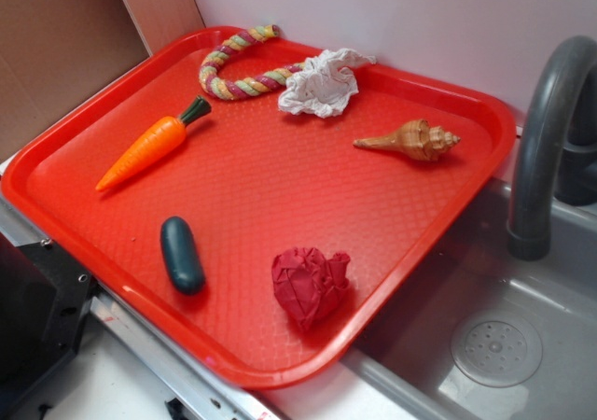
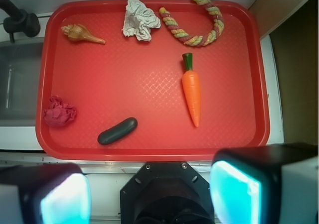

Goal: Grab the shell.

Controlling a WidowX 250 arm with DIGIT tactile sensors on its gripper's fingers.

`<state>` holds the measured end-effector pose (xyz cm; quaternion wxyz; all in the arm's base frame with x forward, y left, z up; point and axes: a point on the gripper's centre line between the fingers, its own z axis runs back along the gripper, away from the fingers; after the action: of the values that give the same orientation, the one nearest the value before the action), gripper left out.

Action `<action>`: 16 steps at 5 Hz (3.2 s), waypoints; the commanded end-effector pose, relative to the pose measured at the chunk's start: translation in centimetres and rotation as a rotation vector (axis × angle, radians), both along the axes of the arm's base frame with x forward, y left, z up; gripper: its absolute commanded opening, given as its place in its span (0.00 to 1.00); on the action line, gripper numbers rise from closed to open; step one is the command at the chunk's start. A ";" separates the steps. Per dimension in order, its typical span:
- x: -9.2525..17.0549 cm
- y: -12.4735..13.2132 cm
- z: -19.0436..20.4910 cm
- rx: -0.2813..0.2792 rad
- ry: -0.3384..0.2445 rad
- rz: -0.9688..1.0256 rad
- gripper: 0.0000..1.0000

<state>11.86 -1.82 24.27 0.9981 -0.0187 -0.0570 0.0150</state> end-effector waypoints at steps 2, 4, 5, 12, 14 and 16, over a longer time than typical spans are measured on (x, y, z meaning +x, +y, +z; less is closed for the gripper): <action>2.1 -1.0 -0.6 0.023 -0.032 -0.138 1.00; 7.9 -4.9 -3.2 0.086 -0.060 -0.494 1.00; 12.1 -7.5 -6.8 0.081 -0.043 -0.639 1.00; 21.5 -11.1 -19.0 0.083 0.180 -0.919 1.00; 21.3 -11.5 -20.7 0.085 0.162 -0.939 0.00; 21.1 -11.6 -21.4 0.138 0.097 -0.885 0.00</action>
<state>33.13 -12.68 1.77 0.9076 0.0240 0.0275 -0.4183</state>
